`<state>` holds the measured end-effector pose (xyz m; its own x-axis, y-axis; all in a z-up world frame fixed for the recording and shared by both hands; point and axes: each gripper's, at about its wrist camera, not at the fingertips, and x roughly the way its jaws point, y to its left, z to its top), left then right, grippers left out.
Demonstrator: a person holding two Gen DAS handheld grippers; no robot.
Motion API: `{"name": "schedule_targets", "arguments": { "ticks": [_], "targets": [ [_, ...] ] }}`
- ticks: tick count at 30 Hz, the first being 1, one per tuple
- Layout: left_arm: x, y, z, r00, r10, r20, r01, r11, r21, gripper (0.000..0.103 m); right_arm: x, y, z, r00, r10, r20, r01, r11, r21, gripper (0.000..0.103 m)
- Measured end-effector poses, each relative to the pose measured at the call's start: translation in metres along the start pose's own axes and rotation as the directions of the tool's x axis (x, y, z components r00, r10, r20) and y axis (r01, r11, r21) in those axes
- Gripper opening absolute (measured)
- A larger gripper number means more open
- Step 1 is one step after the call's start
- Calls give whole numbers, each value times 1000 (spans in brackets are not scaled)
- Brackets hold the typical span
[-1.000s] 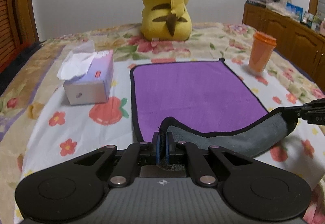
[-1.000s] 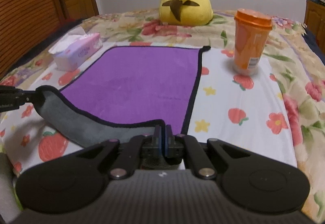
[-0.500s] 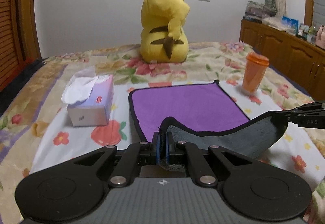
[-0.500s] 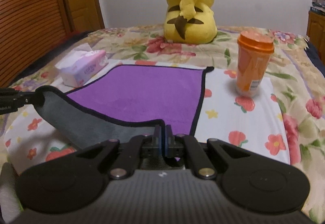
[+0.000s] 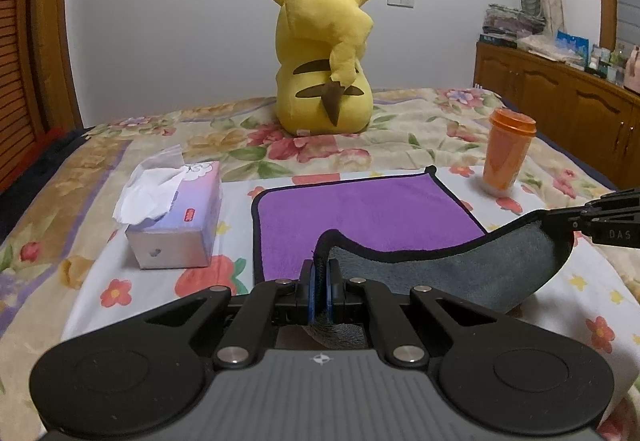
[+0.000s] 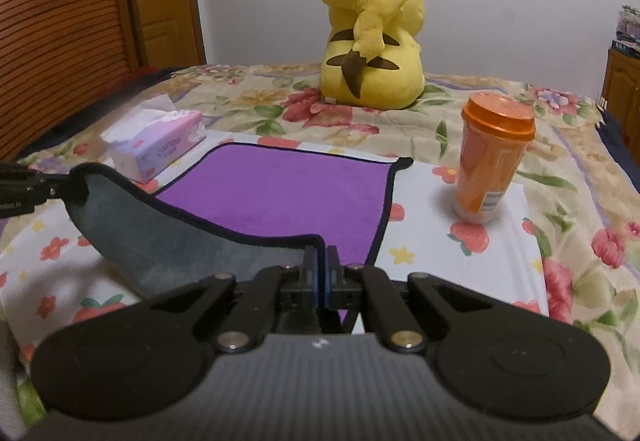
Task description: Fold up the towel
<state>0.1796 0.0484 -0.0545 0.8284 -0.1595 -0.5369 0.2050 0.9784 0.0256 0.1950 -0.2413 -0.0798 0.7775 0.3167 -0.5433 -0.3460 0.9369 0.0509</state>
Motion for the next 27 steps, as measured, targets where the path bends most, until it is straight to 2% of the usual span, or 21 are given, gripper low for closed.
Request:
{"name": "schedule_targets", "arguments": {
  "ticks": [27],
  "targets": [
    [49, 14, 15, 999, 31, 41, -31, 999, 8, 8, 44, -17, 11, 1000, -14, 28, 15, 999, -42, 3]
  ]
}}
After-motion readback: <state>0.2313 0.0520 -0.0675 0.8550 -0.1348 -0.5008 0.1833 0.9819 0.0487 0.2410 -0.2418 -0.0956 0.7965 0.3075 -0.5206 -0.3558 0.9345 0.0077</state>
